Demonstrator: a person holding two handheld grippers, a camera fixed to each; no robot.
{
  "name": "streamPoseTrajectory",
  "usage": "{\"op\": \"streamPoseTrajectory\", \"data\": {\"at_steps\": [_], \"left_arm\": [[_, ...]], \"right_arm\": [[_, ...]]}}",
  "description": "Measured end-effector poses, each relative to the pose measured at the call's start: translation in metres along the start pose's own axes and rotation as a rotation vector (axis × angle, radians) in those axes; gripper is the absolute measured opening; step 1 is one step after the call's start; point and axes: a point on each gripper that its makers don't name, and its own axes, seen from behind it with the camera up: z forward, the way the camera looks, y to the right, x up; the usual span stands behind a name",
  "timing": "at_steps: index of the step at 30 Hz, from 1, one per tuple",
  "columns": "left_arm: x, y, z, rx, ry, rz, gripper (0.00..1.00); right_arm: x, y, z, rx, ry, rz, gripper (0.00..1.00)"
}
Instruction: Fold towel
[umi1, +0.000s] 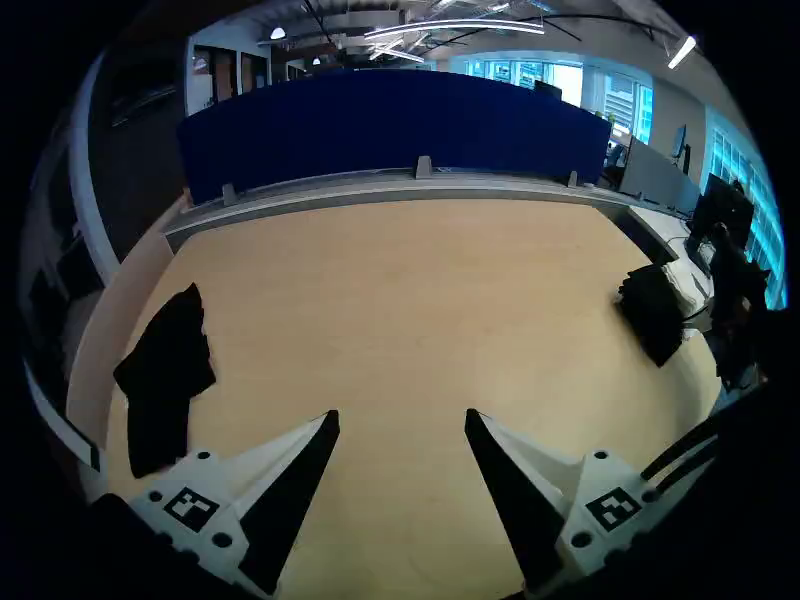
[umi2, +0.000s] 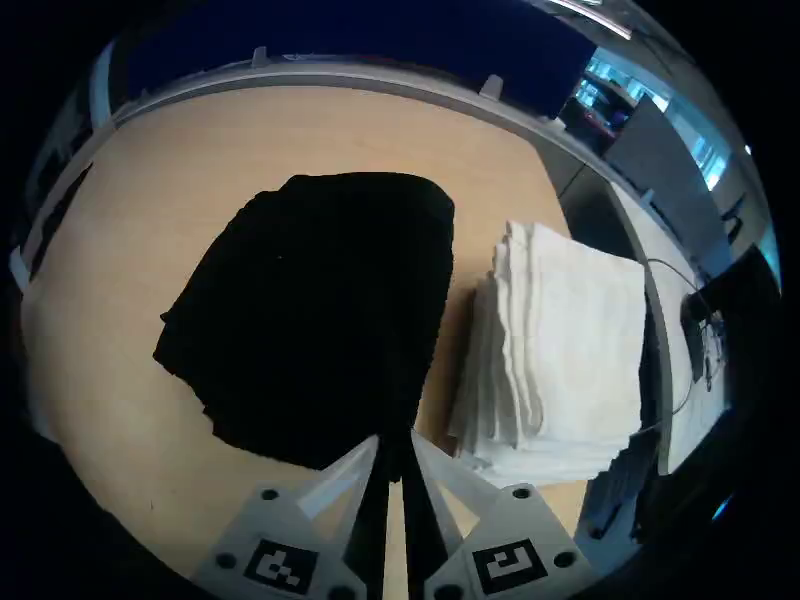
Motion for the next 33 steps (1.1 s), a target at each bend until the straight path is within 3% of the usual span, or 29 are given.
{"op": "streamPoseTrajectory", "data": {"at_steps": [3, 9, 12, 15, 19, 33], "left_arm": [[0.000, -0.001, 0.000, 0.002, 0.000, -0.003, 0.93], [0.001, -0.002, 0.000, 0.000, 0.002, -0.001, 0.93], [0.001, -0.002, 0.000, -0.002, 0.004, 0.001, 0.93], [0.002, -0.001, -0.001, -0.005, 0.006, 0.001, 0.93], [0.003, -0.002, -0.002, -0.009, 0.009, 0.004, 0.93], [0.004, -0.006, -0.004, -0.023, 0.021, 0.002, 0.93]], "right_arm": [[0.001, 0.000, 0.000, -0.002, 0.010, -0.001, 0.15], [0.001, -0.001, -0.004, -0.001, 0.028, 0.002, 0.40], [-0.001, -0.003, -0.008, 0.005, 0.033, 0.002, 0.64], [-0.003, -0.001, -0.012, -0.008, 0.035, -0.001, 0.73], [-0.003, -0.001, -0.016, -0.022, 0.042, 0.000, 0.96], [0.011, -0.008, -0.031, -0.052, 0.113, 0.037, 0.98]]}}
